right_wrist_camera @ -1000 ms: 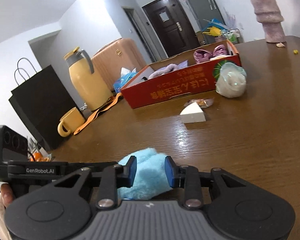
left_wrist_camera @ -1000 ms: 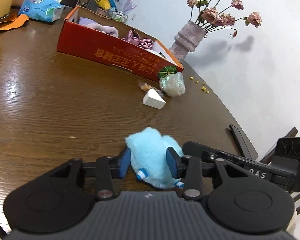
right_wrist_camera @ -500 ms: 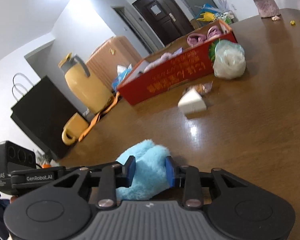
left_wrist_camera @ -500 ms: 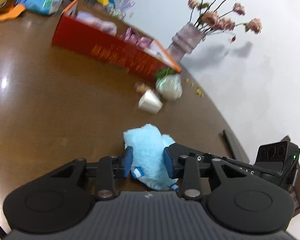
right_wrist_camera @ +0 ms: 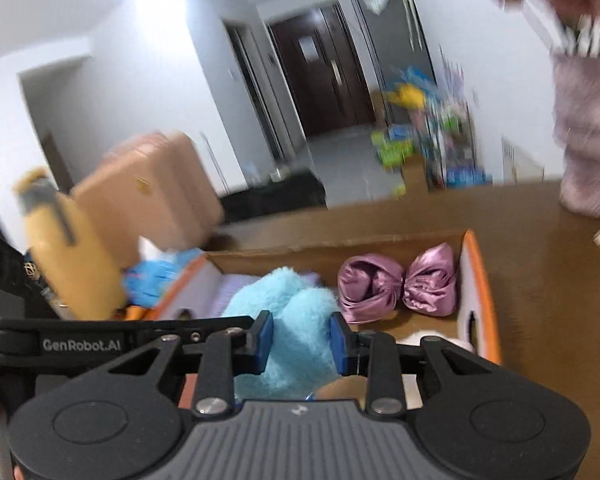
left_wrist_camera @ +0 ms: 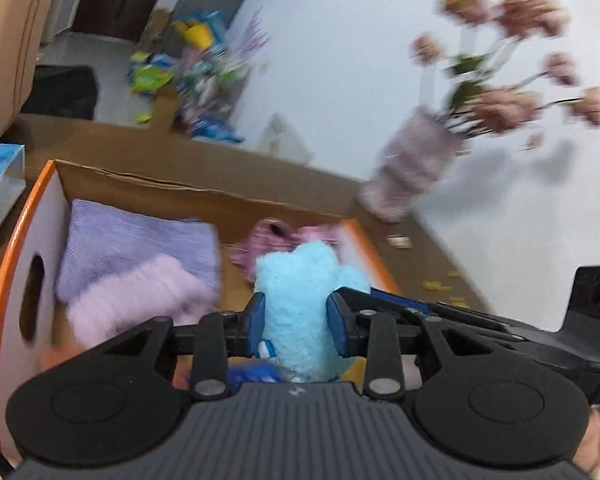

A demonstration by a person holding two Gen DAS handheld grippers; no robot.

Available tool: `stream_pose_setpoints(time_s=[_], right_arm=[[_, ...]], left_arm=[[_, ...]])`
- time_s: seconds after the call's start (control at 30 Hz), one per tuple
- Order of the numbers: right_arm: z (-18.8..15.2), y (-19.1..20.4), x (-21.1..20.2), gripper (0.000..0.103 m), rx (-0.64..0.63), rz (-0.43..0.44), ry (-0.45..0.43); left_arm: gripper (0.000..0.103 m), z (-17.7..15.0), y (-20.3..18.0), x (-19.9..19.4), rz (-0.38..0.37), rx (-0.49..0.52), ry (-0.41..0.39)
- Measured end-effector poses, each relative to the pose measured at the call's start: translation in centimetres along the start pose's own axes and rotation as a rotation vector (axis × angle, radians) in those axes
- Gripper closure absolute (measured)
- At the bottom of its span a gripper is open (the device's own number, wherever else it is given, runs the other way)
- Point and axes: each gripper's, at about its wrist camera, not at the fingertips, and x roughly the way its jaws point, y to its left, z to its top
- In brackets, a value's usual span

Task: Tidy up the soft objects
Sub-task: 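Carry the blue plush into the box and open both grippers, then lift both grippers out of the box and move back over the table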

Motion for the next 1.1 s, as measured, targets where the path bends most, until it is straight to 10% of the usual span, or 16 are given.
stream_pose_setpoints(time_s=[0.2,0.53,0.8,1.1], right_arm=[[0.3,-0.4,7.9,0.077,-0.001,-0.019,0.16],[0.7,1.7,8.9,0.073,-0.074,-0.055,0.229],[3.9,4.5,-2.1,0.056,-0.131,-0.079,0.064],[2.2,6.2,-16.5,0.036,-0.217,-0.163,-0.18]], left_arm=[[0.072,0.4,3.5,3.3,0.122,0.017,0.084],[0.058,0.0,3.9,1.1,0.152,0.044,0.076],[0.049,1.6,-0.7,-9.9,0.218,0.156,-0.081],[0.013,-4.0,-7.7,-21.2,0.345,0.348,-0.414]])
